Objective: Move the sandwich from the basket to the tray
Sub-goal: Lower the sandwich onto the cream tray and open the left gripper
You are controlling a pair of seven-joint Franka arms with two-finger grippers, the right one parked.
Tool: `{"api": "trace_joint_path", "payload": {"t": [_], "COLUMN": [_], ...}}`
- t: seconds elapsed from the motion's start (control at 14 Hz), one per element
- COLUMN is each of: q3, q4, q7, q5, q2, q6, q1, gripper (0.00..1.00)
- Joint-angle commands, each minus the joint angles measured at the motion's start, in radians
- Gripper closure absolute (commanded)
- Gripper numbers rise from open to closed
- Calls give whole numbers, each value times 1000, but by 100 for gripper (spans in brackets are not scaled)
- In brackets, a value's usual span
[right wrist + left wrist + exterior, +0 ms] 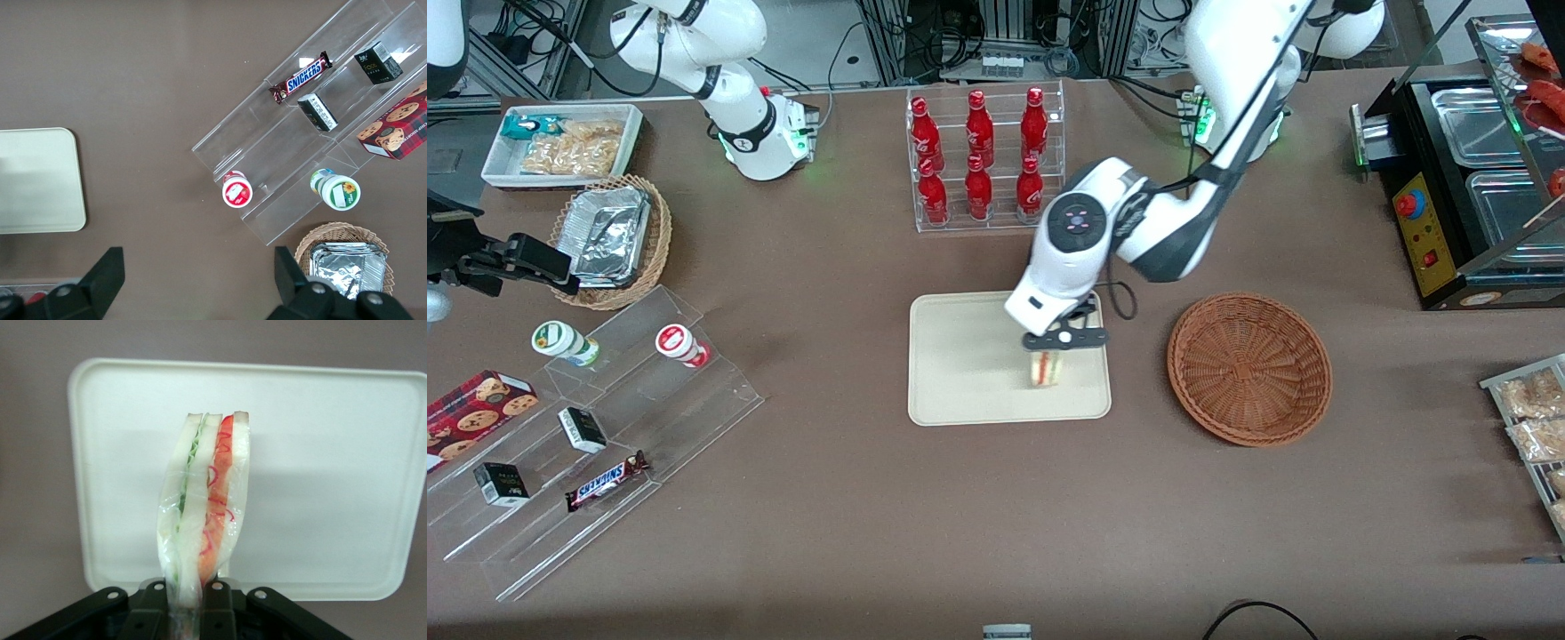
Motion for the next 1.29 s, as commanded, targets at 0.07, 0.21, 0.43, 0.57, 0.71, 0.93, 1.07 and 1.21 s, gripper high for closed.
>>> {"api": "trace_joint_path", "payload": {"t": [0.07,0.21,0.43,0.57,0.71,0.93,1.07,1.21], "q3": [16,17,17,19,19,16,14,14], "q4": [145,147,167,167,170,169,169,167], "q7": [-124,-154,-224,-256,-256,-258,-255,-256], "q5": [13,42,103,117,120,163,165,155], "q2": [137,165,181,171,173,180,187,187], "q6": [22,50,47,15,2,4,4,10], "q1": [-87,-102,-104,-104,-104,-104,-104,-101], "gripper": [100,100,100,100,100,100,97,77]}}
